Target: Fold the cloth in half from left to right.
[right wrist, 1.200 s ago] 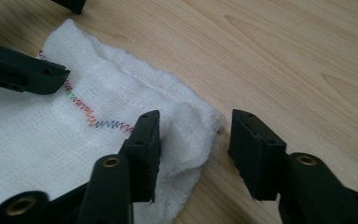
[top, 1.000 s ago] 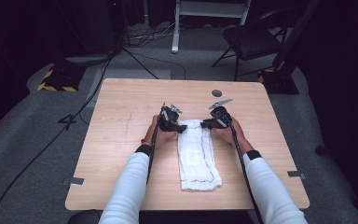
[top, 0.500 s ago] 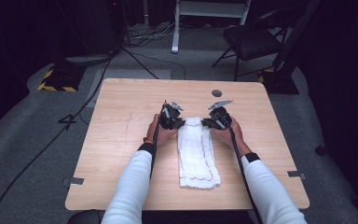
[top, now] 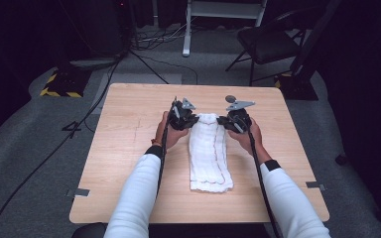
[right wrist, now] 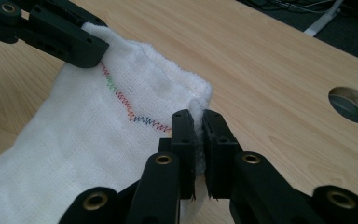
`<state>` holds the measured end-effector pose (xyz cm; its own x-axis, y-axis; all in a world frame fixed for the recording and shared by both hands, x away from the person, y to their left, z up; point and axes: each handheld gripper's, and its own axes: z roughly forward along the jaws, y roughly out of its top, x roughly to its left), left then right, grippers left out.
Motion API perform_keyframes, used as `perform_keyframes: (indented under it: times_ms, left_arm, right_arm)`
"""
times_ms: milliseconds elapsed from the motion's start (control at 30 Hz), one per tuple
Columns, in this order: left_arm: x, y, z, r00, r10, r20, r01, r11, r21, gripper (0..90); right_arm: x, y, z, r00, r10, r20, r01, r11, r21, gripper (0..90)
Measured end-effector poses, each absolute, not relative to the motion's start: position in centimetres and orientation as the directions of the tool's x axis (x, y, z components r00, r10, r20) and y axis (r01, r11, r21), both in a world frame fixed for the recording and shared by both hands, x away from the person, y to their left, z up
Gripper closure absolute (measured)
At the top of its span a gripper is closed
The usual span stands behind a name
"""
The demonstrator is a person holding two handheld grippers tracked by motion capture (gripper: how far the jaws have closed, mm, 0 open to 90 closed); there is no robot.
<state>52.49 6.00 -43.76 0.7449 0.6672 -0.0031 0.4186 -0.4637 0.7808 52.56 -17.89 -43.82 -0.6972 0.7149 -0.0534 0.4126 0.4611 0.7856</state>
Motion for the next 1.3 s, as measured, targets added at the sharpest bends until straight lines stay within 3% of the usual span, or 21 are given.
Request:
perform_keyframes:
  times_ms: [267, 700, 1300]
  left_arm:
    - [51.2, 5.7, -42.2, 0.783, 0.621, 0.030, 0.359, -0.491, 0.794, 82.1]
    - [48.6, 6.0, -42.6, 0.830, 0.557, 0.024, 0.327, -0.521, 0.789, 82.2]
    - [44.4, 6.9, -42.8, 0.873, 0.480, 0.081, 0.243, -0.575, 0.781, 82.5]
  right_arm:
    - [51.5, -18.9, -42.4, -0.706, 0.705, -0.066, 0.378, 0.454, 0.807, 84.3]
    - [48.7, -20.0, -42.7, -0.750, 0.661, -0.039, 0.345, 0.440, 0.829, 84.3]
    - [44.4, -19.7, -42.9, -0.824, 0.563, -0.069, 0.278, 0.507, 0.816, 84.6]
